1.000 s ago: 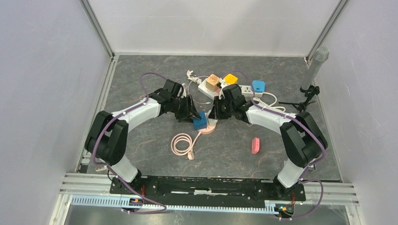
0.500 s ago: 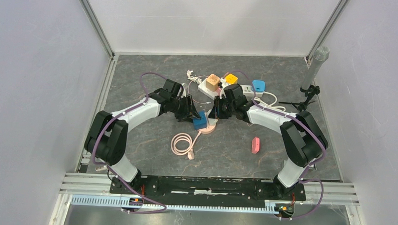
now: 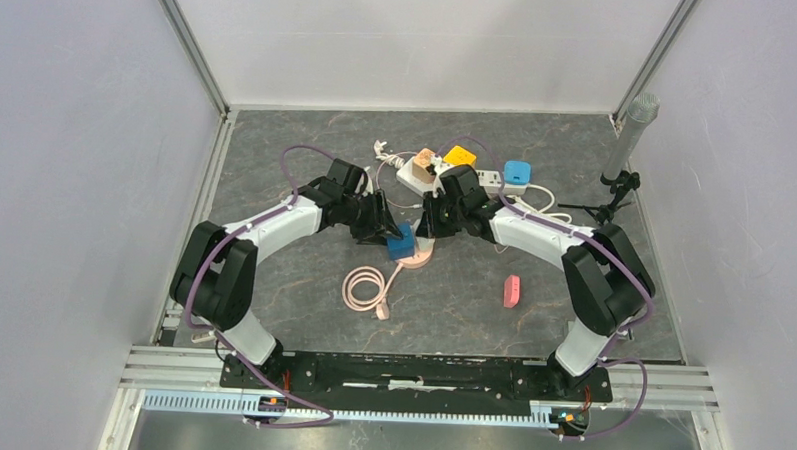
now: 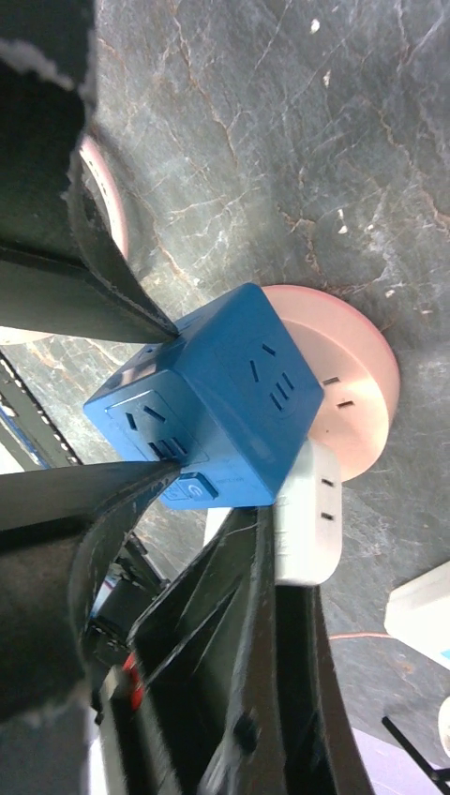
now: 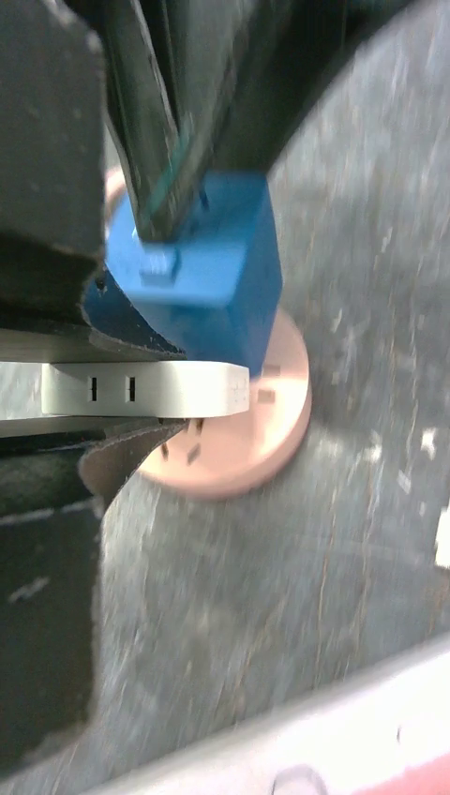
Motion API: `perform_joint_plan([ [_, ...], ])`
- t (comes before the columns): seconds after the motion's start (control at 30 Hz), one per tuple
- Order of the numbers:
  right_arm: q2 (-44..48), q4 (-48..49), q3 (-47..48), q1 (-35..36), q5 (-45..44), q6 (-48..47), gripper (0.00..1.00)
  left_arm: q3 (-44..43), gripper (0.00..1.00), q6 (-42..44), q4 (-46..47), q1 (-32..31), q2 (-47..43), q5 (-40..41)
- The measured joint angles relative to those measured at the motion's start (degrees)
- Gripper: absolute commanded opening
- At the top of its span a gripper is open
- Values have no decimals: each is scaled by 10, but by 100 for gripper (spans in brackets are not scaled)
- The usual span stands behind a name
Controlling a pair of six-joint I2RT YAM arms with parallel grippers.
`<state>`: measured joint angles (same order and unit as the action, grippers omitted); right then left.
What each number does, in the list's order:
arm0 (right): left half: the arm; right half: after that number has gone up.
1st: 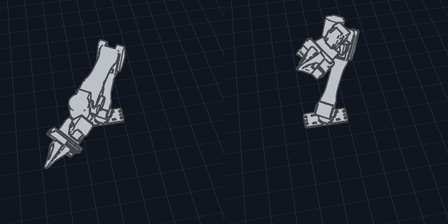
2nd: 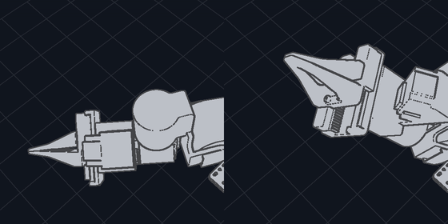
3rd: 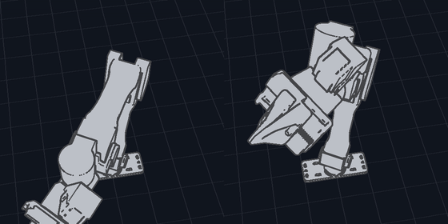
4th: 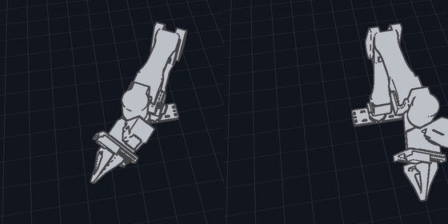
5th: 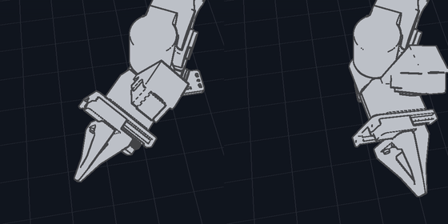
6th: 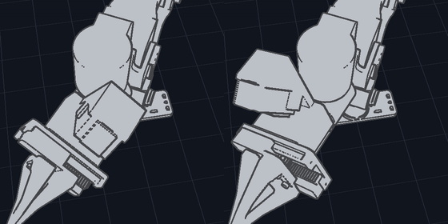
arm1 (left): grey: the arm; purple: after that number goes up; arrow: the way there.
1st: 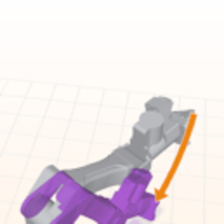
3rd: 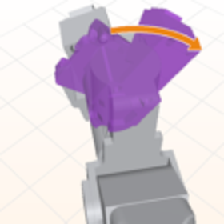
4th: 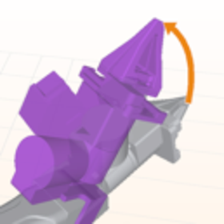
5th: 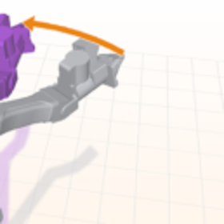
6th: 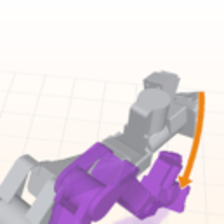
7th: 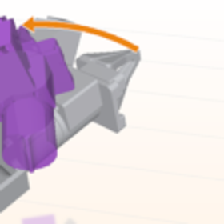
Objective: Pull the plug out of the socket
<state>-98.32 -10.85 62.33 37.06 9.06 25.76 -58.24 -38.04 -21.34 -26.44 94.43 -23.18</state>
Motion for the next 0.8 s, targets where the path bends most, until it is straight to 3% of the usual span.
perform_joint_plan([
  [0.17,9,27,10,-15,47,33,0,0,52,-1,5,0,3,0],
  [0.53,35,-2,32,-7,21,26,0,-1,53,-1,6,0,3,1],
  [0.8,105,-24,32,3,10,-3,0,-26,65,3,-21,-1,4,5],
])
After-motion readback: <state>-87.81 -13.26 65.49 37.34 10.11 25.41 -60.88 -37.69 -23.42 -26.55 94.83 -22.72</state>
